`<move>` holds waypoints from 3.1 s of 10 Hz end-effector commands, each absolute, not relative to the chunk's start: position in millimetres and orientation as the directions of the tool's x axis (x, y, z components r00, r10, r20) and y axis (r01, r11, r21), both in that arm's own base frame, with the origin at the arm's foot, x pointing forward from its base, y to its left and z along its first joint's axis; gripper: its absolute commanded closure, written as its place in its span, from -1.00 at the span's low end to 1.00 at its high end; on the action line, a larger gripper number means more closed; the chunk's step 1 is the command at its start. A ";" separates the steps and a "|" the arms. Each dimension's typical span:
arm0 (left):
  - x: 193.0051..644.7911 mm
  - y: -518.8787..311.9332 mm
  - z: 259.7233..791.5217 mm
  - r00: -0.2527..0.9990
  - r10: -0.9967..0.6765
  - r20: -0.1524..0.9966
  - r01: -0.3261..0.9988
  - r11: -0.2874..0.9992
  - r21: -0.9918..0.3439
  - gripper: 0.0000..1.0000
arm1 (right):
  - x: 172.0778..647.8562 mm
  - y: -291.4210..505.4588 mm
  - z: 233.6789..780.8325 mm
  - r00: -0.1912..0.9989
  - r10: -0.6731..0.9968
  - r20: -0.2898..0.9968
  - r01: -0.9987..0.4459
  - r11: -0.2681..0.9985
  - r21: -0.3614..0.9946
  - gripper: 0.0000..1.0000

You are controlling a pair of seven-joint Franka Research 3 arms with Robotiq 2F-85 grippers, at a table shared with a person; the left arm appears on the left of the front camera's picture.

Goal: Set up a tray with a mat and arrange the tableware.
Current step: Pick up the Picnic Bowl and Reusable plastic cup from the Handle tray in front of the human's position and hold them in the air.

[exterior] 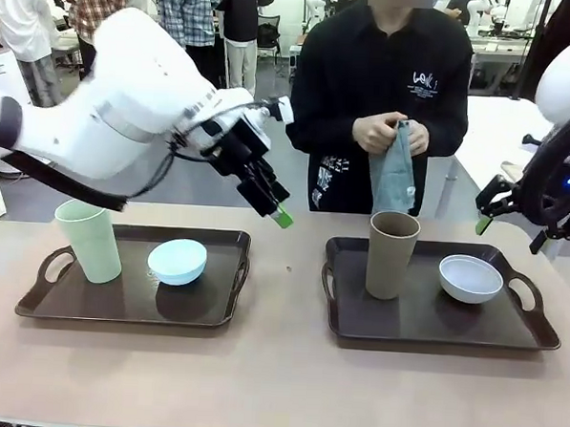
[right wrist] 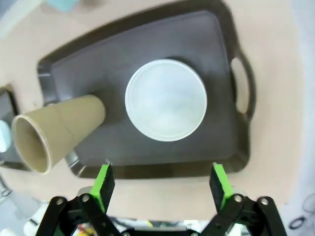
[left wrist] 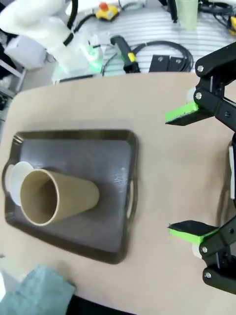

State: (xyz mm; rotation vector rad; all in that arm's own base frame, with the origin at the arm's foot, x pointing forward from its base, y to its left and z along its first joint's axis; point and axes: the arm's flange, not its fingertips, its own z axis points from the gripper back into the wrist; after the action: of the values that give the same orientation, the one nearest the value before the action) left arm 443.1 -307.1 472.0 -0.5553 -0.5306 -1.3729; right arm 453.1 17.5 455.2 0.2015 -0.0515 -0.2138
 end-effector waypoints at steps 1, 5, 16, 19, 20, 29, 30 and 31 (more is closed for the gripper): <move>465.1 -330.9 453.5 0.022 -0.726 0.687 0.999 -0.001 -0.032 -1.00 | 470.1 12.4 432.8 0.983 -0.154 0.100 0.143 0.984 0.110 -1.00; 452.6 -321.2 457.2 0.086 -0.750 0.656 0.996 0.070 -0.050 -1.00 | 469.1 9.4 433.4 0.983 -0.159 0.088 0.152 0.984 0.089 -1.00; 510.3 -431.3 368.0 -0.193 -0.655 0.731 0.974 -0.220 0.060 -1.00 | 504.5 0.1 378.4 0.993 0.085 0.083 -0.089 0.995 0.053 -1.00; 520.4 -447.8 368.4 -0.144 -0.654 0.743 0.986 -0.158 0.052 -1.00 | 502.5 2.7 370.4 0.986 0.132 0.104 -0.142 0.986 0.090 -1.00; 520.6 -449.3 367.9 -0.150 -0.655 0.741 0.985 -0.161 0.056 -1.00 | 503.0 2.7 368.2 0.986 0.132 0.104 -0.142 0.986 0.091 -1.00; 525.8 -476.8 345.7 -0.151 -0.668 0.728 0.979 -0.204 0.016 -1.00 | 518.3 2.6 330.9 0.990 0.134 0.049 -0.139 0.981 0.137 -1.00; 529.4 -479.6 343.4 -0.144 -0.665 0.733 0.979 -0.205 0.006 -1.00 | 518.5 3.7 328.2 0.989 0.137 0.049 -0.142 0.980 0.140 -1.00; 531.7 -483.6 340.8 -0.132 -0.658 0.741 0.978 -0.208 -0.010 -1.00 | 517.7 5.0 326.5 0.989 0.141 0.050 -0.146 0.979 0.139 -1.00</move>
State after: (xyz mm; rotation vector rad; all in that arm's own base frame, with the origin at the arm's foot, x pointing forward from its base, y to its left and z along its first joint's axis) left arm 524.3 -473.5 338.6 -0.7228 -0.6071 -1.6738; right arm 512.8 5.9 331.1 0.1167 -0.0174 0.1227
